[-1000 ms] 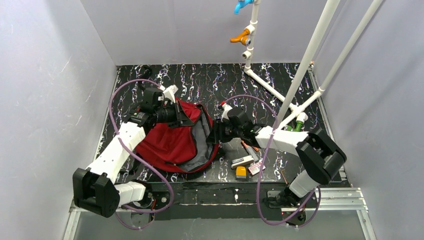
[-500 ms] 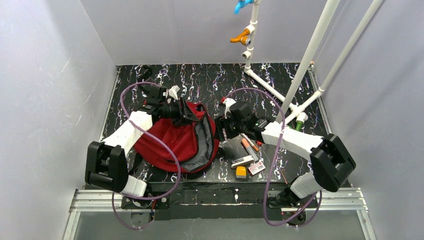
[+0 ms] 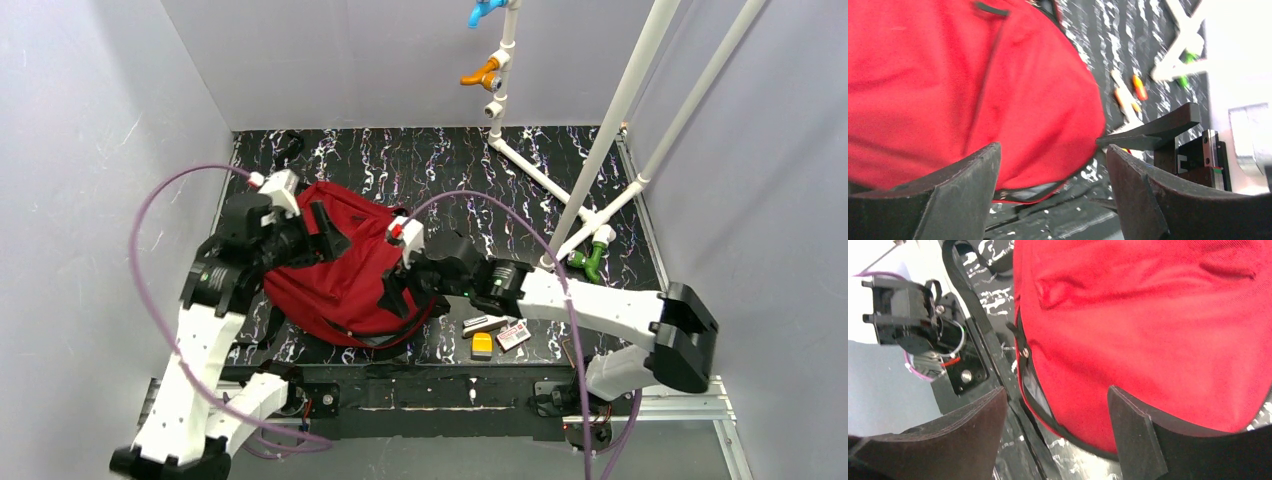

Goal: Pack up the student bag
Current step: Zip the student bag at the center of the board.

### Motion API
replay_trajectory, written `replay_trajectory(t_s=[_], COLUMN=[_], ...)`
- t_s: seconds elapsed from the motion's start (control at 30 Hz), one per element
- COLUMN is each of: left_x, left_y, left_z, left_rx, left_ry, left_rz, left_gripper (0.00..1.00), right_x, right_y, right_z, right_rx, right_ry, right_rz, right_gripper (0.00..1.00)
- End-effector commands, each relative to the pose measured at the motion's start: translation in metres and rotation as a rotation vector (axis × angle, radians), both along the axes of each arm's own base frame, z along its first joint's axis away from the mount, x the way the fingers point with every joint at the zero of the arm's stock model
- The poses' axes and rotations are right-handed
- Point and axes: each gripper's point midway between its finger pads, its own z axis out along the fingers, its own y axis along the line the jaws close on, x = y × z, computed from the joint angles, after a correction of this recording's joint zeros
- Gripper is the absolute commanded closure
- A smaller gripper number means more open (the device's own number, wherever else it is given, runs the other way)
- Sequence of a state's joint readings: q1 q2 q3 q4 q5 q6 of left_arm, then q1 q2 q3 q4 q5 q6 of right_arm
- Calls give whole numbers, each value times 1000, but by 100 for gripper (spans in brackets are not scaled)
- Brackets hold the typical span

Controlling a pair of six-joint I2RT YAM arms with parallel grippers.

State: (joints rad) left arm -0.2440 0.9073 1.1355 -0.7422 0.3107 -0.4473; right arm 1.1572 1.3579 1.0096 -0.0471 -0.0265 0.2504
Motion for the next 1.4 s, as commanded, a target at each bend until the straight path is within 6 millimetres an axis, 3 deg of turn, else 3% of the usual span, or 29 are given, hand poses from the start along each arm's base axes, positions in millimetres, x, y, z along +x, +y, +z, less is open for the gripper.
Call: replay_trajectory(t_s=[0.0,0.13,0.2,0.3,0.57,0.73,1.0,1.1,1.23,1.37], left_x=[-28,-43,-50,-57,-64,-65,-67,-67,-69,-75], left_y=[76,91,92,88,83,83,82,85,90,90], left_z=[-2,-1,0,0,-8,-8,-11,-17,-30,-57], left_rx=[249,224,198,149,115,119,112,121,120,76], left_ry=[-23,-70,-77,-84,-65,-68,-64,-52,3,115], left_rz=[299,397,418,417,409,402,404,422,477,565], left_gripper=[23,22,22,22,22,22,22,22,23,26], right_x=[-7,-28,-36,-38,-29,-24,-29,-31,-29,-38], right_y=[57,99,113,122,125,131,144,141,130,122], right_z=[24,4,-18,-34,-68,-74,-80,-79,-63,-40], right_rx=[121,115,58,-7,-152,-190,-255,-273,-199,-81], right_ry=[25,118,163,131,9,-57,-177,-231,-236,-205], right_rz=[77,74,40,-20,-116,-140,-139,-156,-186,-131], right_gripper=[21,30,33,38,37,38,50,61,97,99])
